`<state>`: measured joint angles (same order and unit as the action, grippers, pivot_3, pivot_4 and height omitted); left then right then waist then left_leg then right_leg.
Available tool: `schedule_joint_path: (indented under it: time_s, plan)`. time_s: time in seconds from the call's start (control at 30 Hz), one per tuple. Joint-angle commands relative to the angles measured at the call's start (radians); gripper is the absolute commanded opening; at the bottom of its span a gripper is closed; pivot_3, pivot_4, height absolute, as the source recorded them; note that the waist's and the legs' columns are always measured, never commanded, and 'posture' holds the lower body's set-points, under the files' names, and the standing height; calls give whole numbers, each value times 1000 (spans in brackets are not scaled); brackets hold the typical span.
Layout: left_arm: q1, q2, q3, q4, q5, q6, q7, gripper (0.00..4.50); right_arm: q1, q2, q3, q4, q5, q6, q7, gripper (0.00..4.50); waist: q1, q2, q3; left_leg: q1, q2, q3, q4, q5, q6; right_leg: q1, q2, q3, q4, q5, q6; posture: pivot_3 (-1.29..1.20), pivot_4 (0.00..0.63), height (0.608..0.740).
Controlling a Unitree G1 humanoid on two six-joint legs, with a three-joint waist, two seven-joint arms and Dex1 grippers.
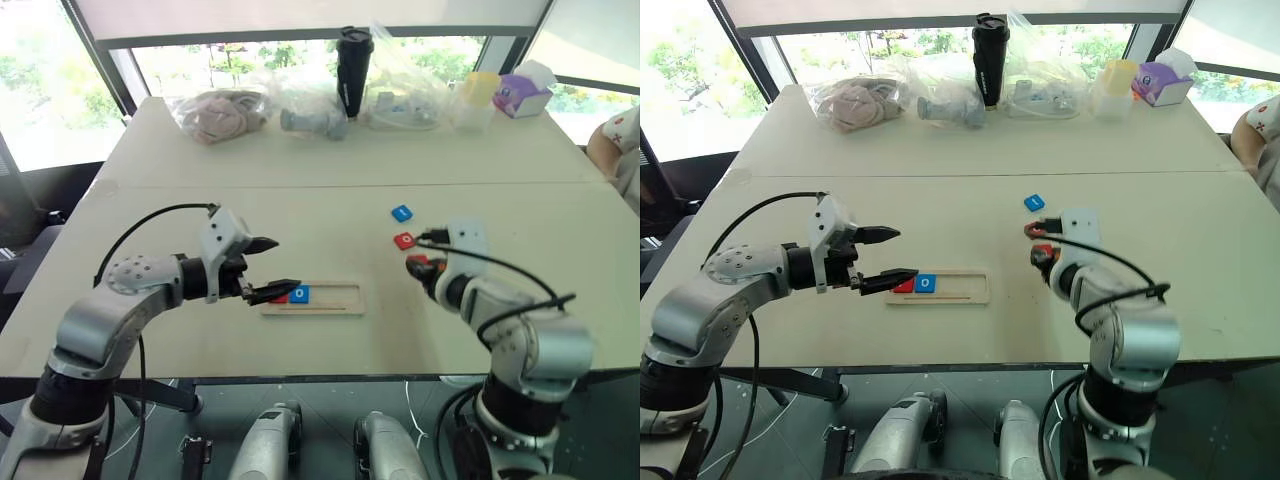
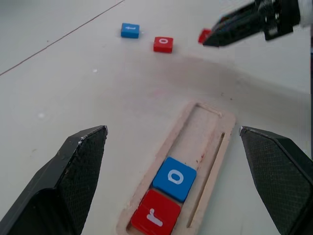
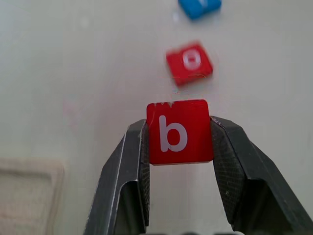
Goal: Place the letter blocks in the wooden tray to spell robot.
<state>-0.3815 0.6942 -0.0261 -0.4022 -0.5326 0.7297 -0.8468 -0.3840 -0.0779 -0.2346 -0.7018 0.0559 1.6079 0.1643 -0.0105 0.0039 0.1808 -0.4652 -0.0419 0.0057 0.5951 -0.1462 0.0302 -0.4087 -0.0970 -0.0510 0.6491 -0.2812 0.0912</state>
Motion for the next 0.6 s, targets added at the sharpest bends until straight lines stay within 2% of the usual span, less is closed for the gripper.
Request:
schedule_joint_path:
  time_s: [0.03, 0.4, 0.47, 0.6]
  plan:
    - [-35, -4, -24, 17, 15, -35, -23, 4500, 9, 36, -1, -83, -25, 7, -66, 1173, -3, 0, 0, 0, 0, 0, 0, 0, 0, 0, 0, 0, -1, 0, -1, 0, 150, 740]
    - [-19, -9, -52, 44, 50, -54, -32, 4500, 93, 125, 105, -123, -17, 7, -129, 1173, -2, 0, 0, 2, 0, 0, -1, 0, 0, 1, 1, 1, -1, 1, -1, 0, 150, 740]
    - [-14, -10, -48, 43, 51, -55, -28, 4500, 93, 127, 103, -115, -16, 7, -128, 2250, -1, 0, 0, 2, 0, 0, -1, 0, 0, 1, 1, 1, -1, 1, -1, 0, 150, 740]
    - [-5, -7, -38, 38, 48, -53, -23, 4500, 96, 149, 50, -102, 4, 7, -105, 4126, -2, 0, 0, 2, 0, 0, -1, 0, 0, 1, 1, 1, -1, 1, -1, 0, 150, 740]
